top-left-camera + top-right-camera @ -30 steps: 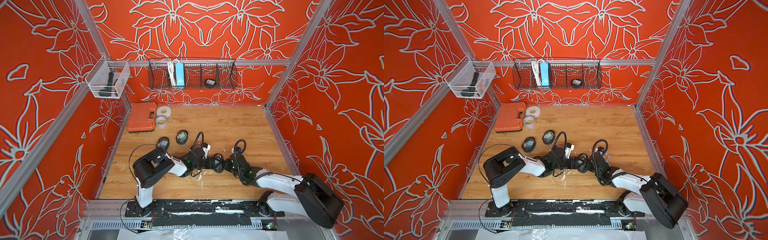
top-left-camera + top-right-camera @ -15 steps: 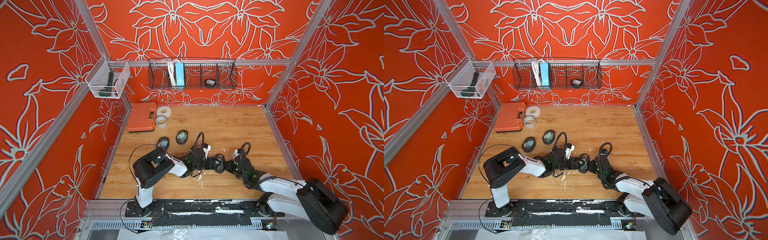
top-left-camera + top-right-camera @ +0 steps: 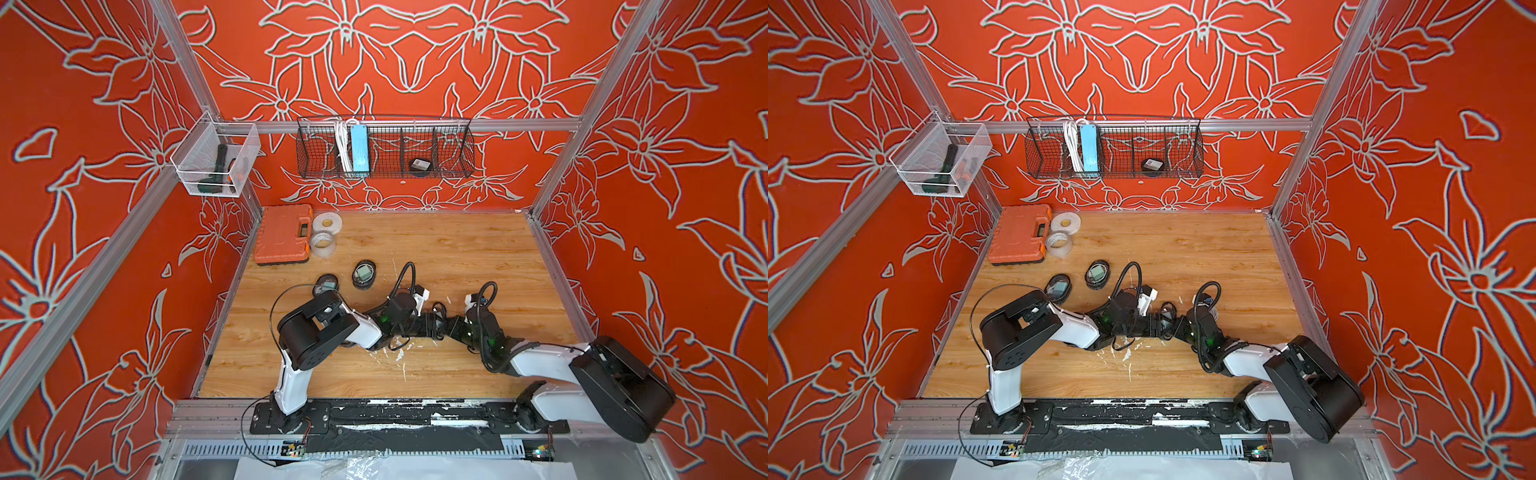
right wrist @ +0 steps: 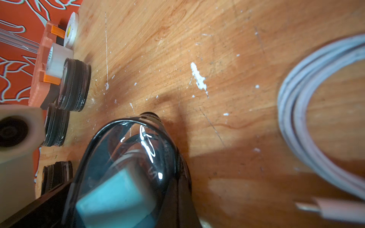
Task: Pack away charging kits
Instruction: Close the storage bag at the center of the board, then pick up the storage bag at the center of the board.
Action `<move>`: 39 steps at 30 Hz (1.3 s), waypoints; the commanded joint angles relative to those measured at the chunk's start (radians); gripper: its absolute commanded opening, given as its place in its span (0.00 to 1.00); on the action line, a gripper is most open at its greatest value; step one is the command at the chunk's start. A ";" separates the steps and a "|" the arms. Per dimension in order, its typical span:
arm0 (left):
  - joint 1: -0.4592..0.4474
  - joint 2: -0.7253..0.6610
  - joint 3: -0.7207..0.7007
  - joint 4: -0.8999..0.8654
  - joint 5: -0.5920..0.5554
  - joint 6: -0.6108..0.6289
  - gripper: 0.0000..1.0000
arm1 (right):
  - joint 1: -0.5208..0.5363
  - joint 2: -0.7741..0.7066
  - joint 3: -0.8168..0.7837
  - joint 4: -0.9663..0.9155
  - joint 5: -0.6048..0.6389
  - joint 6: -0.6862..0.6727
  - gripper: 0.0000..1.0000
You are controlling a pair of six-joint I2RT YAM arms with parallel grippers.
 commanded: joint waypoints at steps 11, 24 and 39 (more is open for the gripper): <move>0.062 0.032 0.028 -0.342 -0.028 0.059 0.62 | -0.004 0.065 0.018 -0.269 -0.004 -0.072 0.00; 0.097 0.106 0.196 -0.559 0.001 0.107 0.64 | -0.004 0.011 0.035 -0.328 0.017 -0.092 0.00; 0.097 0.175 0.209 -0.573 -0.003 0.128 0.35 | -0.006 0.012 0.053 -0.333 0.015 -0.101 0.00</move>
